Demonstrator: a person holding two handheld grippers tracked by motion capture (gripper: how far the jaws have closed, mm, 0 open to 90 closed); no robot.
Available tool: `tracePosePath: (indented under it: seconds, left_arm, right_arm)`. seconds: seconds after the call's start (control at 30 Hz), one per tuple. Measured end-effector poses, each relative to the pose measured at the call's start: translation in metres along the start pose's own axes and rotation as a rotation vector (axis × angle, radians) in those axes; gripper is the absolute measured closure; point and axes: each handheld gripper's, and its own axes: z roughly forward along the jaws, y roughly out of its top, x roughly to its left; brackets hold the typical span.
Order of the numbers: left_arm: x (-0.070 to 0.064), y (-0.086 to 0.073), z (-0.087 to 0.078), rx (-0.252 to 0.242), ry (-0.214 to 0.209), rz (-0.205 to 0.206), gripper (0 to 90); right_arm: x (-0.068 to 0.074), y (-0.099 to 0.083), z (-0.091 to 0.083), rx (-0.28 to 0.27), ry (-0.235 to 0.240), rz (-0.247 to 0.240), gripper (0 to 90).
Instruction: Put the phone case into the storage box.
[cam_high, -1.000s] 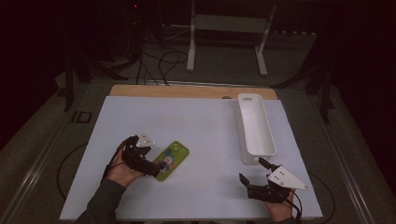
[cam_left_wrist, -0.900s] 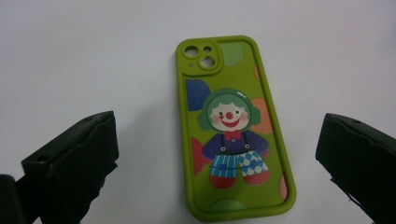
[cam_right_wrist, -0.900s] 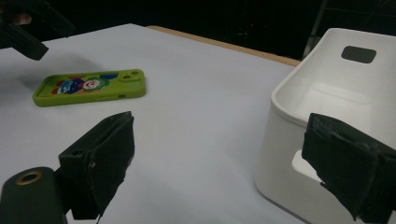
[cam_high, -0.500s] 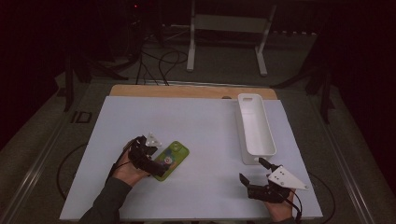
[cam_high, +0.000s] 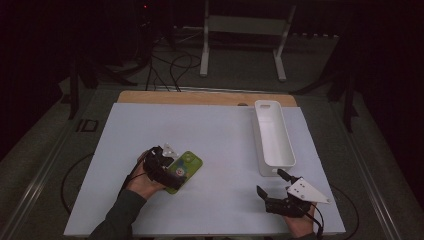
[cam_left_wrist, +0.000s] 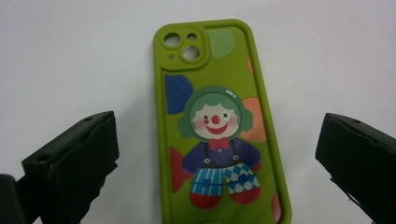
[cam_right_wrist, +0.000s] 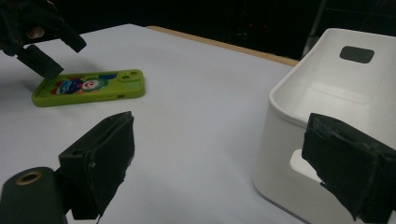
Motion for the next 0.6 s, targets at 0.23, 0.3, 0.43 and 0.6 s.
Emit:
tracePosePath:
  seconds: [0.23, 0.3, 0.43, 0.6]
  left_arm:
    - [-0.004, 0.003, 0.007, 0.018, 0.013, -0.004, 0.0]
    - [-0.005, 0.003, 0.008, 0.025, 0.015, -0.001, 0.0]
    - [-0.006, 0.004, 0.012, 0.038, 0.021, -0.003, 0.0]
    - [-0.008, 0.004, 0.016, 0.055, 0.024, -0.003, 0.0]
  right_arm:
    - [0.000, 0.000, 0.000, 0.001, -0.001, -0.001, 9.4]
    - [0.000, 0.000, 0.000, 0.000, -0.002, -0.001, 9.4]
    - [0.000, 0.000, 0.000, 0.002, -0.003, -0.002, 9.4]
    - [0.000, 0.000, 0.000, 0.002, -0.004, -0.004, 9.4]
